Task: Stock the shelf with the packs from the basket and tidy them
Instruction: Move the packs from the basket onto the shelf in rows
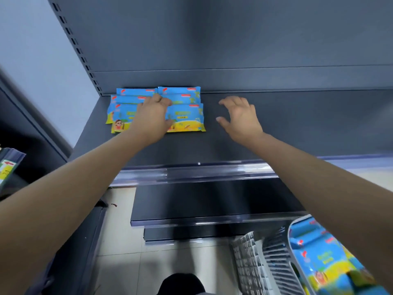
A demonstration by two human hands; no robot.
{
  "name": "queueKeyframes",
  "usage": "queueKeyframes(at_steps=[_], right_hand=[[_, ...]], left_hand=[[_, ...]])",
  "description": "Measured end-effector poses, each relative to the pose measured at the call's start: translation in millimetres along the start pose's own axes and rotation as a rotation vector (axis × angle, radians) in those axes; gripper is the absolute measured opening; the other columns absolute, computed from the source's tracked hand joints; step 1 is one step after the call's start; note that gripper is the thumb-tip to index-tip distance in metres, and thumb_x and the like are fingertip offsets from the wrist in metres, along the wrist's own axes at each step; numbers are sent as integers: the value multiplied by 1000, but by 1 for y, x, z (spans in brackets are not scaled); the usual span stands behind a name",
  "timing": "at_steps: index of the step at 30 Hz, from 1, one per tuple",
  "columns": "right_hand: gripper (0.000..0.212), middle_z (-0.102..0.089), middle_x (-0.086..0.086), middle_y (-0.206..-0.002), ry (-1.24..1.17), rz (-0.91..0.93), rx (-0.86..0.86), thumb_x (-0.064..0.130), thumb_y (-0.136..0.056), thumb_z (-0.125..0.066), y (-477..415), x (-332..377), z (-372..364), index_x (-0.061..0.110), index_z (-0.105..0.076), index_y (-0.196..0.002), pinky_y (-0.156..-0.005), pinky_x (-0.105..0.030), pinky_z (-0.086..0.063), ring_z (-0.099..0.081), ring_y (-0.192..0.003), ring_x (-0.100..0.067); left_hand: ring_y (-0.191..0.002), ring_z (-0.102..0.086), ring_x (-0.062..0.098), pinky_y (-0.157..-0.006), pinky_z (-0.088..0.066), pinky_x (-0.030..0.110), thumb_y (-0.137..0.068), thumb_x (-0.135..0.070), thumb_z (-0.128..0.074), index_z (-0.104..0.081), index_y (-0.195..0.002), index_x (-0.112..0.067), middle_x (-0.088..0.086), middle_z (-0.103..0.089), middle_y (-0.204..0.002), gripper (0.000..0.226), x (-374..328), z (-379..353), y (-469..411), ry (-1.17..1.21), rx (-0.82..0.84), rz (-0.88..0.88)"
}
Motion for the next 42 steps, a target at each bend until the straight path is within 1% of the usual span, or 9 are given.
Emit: queueKeyframes(at_steps=[6, 10, 15, 21, 23, 27, 32, 38, 42], right_hand=[[37, -54, -5, -132, 63, -36, -41, 24, -93, -53, 103, -100, 58, 12, -53, -129, -98, -35, -30, -44, -125, -26], [32, -63, -14, -119, 47, -146, -22, 16, -89, -58, 196, -186, 85, 6, -60, -119, -95, -39, -40, -55, -113, -33], [30, -62, -7, -124, 73, -292, 305, 22, -92, -54, 299, -276, 63, 14, -61, -120, -97, -34, -42, -56, -115, -27], [40, -50, -4, -140, 95, -280, 567, 23, -94, -54, 357, -320, 23, 15, -51, -132, -104, -32, -33, -44, -130, -24], [46, -44, -8, -144, 107, -261, 634, 26, -94, -54, 365, -330, 6, 12, -45, -137, -106, -31, -31, -40, -133, -25], [60, -36, -12, -149, 116, -291, 681, 32, -92, -57, 367, -354, -19, 13, -34, -144, -109, -32, -29, -34, -137, -28], [74, -23, -13, -155, 33, -381, 759, 40, -93, -54, 366, -381, -47, 15, -16, -151, -113, -40, -28, -25, -142, -32], [86, -18, -14, -157, -24, -407, 857, 39, -92, -54, 363, -393, -70, 20, 6, -151, -112, -39, -32, -32, -138, -34], [100, -24, -19, -153, -26, -442, 813, 33, -82, -69, 353, -395, -71, 19, 2, -151, -109, -44, -36, -32, -137, -39]], left_hand=[[-118, -47, 29, -101, -38, 42, -84, -23, -65, -53, -125, -10, 11, -52, -123, 44, -178, -19, 47, 196, 16, -308], [-111, -52, 26, -98, -41, 42, -83, -23, -64, -56, -120, -12, 8, -54, -116, 39, -297, -64, 100, 310, 153, -443], [-106, -53, 24, -96, -42, 40, -85, -26, -62, -56, -117, -14, 6, -53, -115, 35, -392, -156, 165, 272, 439, -463], [-115, -52, 27, -93, -41, 35, -87, -22, -57, -54, -120, -5, 9, -54, -124, 37, -408, -241, 207, 67, 613, -351], [-113, -52, 30, -94, -44, 40, -87, -24, -57, -52, -119, -4, 14, -53, -124, 37, -400, -258, 216, 7, 649, -285], [-101, -56, 32, -82, -50, 42, -82, -23, -59, -48, -111, -6, 15, -52, -112, 35, -389, -272, 228, -68, 649, -176], [-105, -57, 32, -85, -48, 42, -79, -22, -63, -48, -117, -3, 16, -56, -116, 45, -385, -276, 227, -162, 584, -84], [-105, -54, 31, -83, -45, 41, -83, -16, -59, -54, -106, -2, 16, -58, -113, 28, -386, -290, 230, -124, 644, -43], [-112, -51, 32, -97, -42, 48, -77, -28, -72, -40, -126, -1, 12, -52, -121, 64, -390, -304, 244, -10, 798, 9]])
Point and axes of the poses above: each hand's wrist, its own y-axis away from the middle knuckle, its own z-axis out of the back of the hand, x = y × z, the point moved 9 cm from there along -y, towards the middle knuckle
